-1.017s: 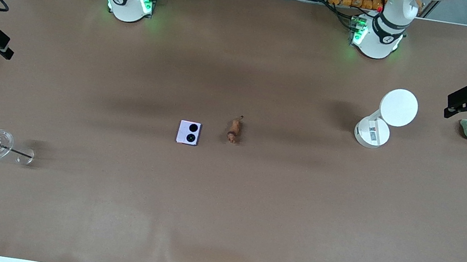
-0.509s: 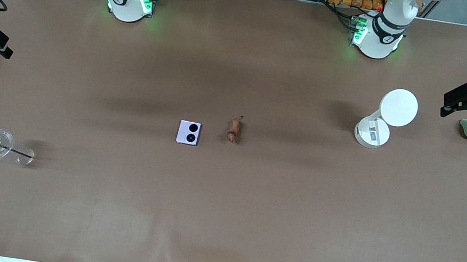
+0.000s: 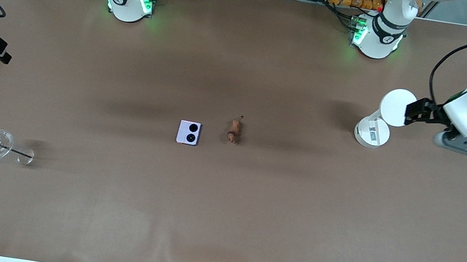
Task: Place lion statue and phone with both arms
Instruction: 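Reach the left gripper over to the brown lion figurine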
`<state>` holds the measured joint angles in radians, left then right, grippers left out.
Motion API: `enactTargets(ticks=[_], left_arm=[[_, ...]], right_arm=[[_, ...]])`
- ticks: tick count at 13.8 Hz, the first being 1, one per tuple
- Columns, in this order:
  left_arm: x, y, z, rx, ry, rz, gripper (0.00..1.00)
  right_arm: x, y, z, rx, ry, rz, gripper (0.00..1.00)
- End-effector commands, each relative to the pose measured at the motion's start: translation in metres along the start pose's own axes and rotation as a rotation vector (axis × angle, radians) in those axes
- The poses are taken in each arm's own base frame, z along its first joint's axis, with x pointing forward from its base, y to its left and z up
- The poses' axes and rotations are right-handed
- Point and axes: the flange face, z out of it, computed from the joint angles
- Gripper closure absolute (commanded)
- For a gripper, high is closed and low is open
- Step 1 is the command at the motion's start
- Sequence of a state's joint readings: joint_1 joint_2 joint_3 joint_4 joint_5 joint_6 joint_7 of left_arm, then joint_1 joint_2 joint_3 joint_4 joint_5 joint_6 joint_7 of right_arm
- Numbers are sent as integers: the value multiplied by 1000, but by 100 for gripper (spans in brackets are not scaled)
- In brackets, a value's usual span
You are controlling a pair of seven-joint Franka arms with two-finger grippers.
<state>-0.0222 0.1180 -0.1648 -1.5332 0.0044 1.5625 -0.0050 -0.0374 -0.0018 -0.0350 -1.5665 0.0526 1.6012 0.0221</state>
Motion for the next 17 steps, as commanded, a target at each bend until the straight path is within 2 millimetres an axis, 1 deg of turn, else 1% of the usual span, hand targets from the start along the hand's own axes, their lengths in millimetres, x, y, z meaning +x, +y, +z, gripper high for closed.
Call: enactTargets(ticks=[1, 3, 4, 5, 6, 7, 8, 9, 10, 11, 12, 14, 15, 16, 17], left_arm=[[23, -2, 24, -10, -30, 0, 0], [27, -1, 23, -11, -24, 6, 0], [28, -1, 23, -13, -22, 7, 0], [31, 3, 29, -14, -28, 16, 0], [33, 12, 31, -16, -32, 30, 0], [34, 29, 31, -15, -20, 50, 0], [34, 52, 32, -12, -13, 72, 0], [35, 73, 33, -11, 3, 95, 0], [41, 84, 41, -23, 7, 94, 0], [46, 98, 46, -28, 25, 111, 0], [49, 117, 53, -31, 40, 138, 0], [56, 147, 64, -39, 79, 179, 0], [59, 162, 70, -45, 94, 185, 0], [63, 165, 75, -50, 104, 165, 0], [66, 173, 83, -65, 107, 152, 0]], right_arm=[[2, 1, -4, -1, -7, 4, 0], [0, 12, -6, -2, -11, 21, 0], [1, 14, -5, -2, -15, 27, 0], [1, 16, -5, -2, -11, 32, 0], [2, 17, -6, -5, -6, 33, 0], [1, 18, -7, -8, -6, 33, 0], [1, 24, -8, -16, -7, 41, 0], [1, 23, -9, -19, -5, 41, 0], [1, 22, -15, -19, 8, 39, 0], [1, 24, -19, -24, 15, 40, 0], [1, 25, -17, -28, 7, 37, 0], [-2, 23, -18, -27, -10, 35, 0], [-2, 18, -17, -23, -12, 25, 0], [-2, 14, -18, -23, -11, 25, 0], [-1, 12, -17, -23, -11, 22, 0]])
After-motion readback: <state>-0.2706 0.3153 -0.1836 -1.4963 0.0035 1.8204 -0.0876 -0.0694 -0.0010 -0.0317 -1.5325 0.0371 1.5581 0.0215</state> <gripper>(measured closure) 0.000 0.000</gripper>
